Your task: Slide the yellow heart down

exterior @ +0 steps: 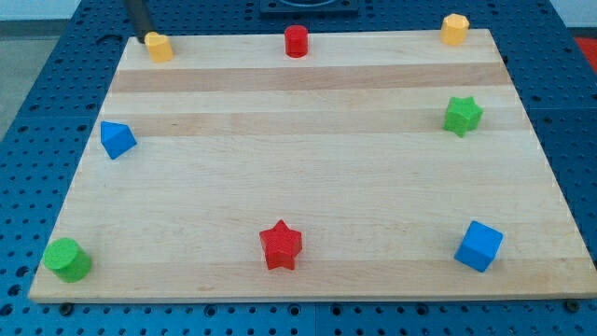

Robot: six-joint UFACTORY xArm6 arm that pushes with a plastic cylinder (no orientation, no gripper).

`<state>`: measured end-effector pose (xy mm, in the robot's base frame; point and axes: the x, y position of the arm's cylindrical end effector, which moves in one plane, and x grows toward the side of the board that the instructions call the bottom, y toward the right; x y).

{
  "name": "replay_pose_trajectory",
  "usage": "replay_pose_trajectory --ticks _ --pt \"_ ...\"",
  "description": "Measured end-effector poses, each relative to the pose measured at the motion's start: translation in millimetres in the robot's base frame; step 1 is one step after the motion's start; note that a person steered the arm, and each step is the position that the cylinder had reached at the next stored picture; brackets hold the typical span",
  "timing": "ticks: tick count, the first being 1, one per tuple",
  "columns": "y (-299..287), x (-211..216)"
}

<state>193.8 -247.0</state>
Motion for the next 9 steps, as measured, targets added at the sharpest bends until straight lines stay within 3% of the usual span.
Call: replay_pose_trajectory --ticks 2,3,4,5,6,7,9 --pt "98.8 49.3" --pt "100.5 50.9" --pt "100.5 3.0" --pt "96.1 -1.3" --pt "48.2 -1.3" --pt "36.1 17.0" --pt "91.0 100.8"
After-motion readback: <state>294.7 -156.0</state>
